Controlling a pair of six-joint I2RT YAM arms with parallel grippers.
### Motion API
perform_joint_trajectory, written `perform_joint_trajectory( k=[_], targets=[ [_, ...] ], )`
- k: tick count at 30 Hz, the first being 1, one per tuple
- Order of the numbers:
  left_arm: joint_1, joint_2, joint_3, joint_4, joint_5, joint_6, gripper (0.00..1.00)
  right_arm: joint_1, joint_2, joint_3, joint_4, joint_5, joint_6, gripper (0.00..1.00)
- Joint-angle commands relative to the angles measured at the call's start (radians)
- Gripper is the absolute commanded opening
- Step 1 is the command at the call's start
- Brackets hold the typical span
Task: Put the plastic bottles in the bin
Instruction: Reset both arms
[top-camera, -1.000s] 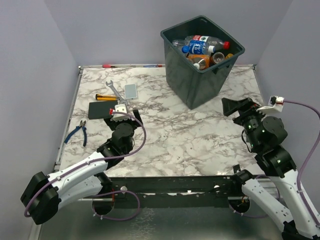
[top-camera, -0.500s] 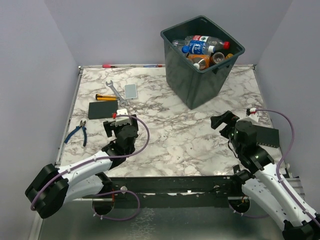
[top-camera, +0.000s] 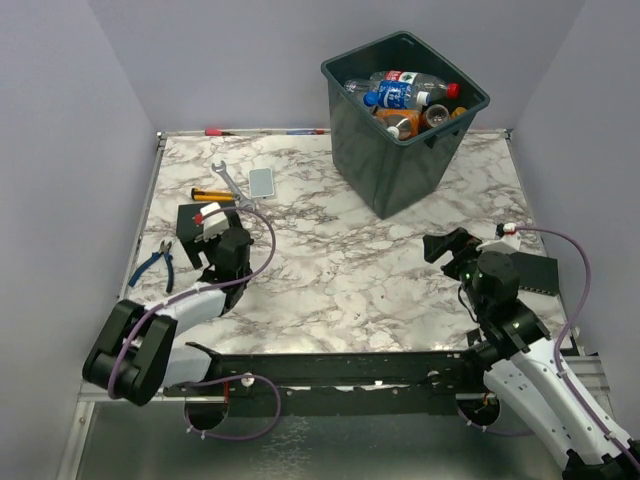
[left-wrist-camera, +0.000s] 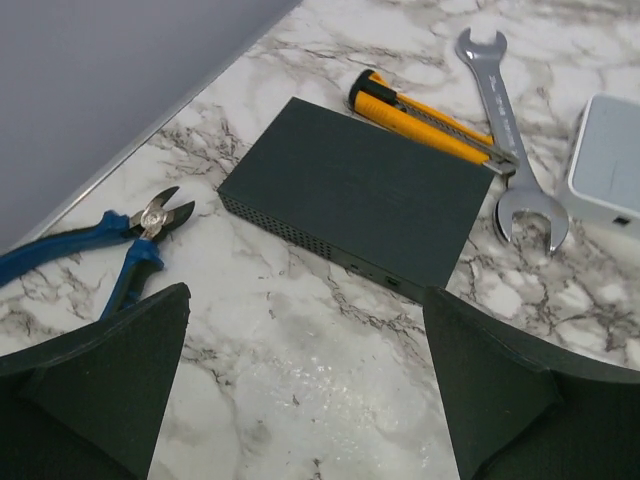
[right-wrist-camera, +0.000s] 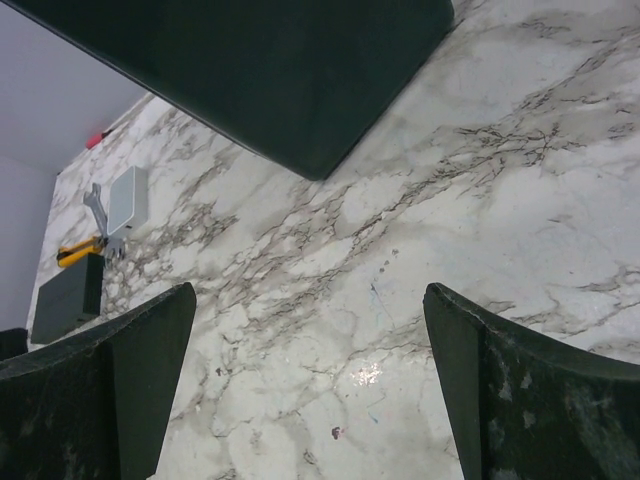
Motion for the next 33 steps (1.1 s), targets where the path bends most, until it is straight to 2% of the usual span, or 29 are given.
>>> perform_joint_trajectory(
  k=[1, 4, 8, 11, 13, 16, 19, 21, 28, 33],
  targets=[
    [0.035, 0.116, 0.037, 0.192, 0.161, 0.324, 0.99, 0.000, -0.038, -0.039, 0.042, -0.033, -0.029, 1.00],
    [0.078, 0.193, 0.013, 0.288, 0.208, 0.300, 0.99, 0.001, -0.050, -0.074, 0.065, -0.024, -0.019, 1.00],
    [0.094, 0.310, 0.001, 0.448, 0.256, 0.357, 0.99, 0.002, -0.044, -0.096, 0.087, -0.038, -0.022, 1.00],
    [0.119, 0.362, 0.000, 0.551, 0.359, 0.388, 0.99, 0.001, -0.033, -0.100, 0.106, -0.044, -0.036, 1.00],
    [0.139, 0.398, -0.004, 0.594, 0.449, 0.404, 0.99, 0.002, -0.025, -0.104, 0.114, -0.045, -0.041, 1.00],
    [0.188, 0.396, -0.015, 0.590, 0.510, 0.357, 0.99, 0.002, -0.015, -0.109, 0.123, -0.043, -0.041, 1.00],
    [0.216, 0.407, -0.075, 0.693, 0.540, 0.336, 0.99, 0.000, -0.005, -0.120, 0.145, -0.040, -0.041, 1.00],
    [0.213, 0.448, -0.114, 0.840, 0.547, 0.353, 0.99, 0.001, 0.004, -0.125, 0.161, -0.038, -0.038, 1.00],
    [0.216, 0.442, -0.108, 0.810, 0.540, 0.339, 0.99, 0.001, 0.035, -0.122, 0.213, -0.022, -0.005, 1.00],
    [0.216, 0.441, -0.110, 0.810, 0.541, 0.339, 0.99, 0.002, 0.133, -0.091, 0.382, 0.010, -0.083, 1.00]
  ],
)
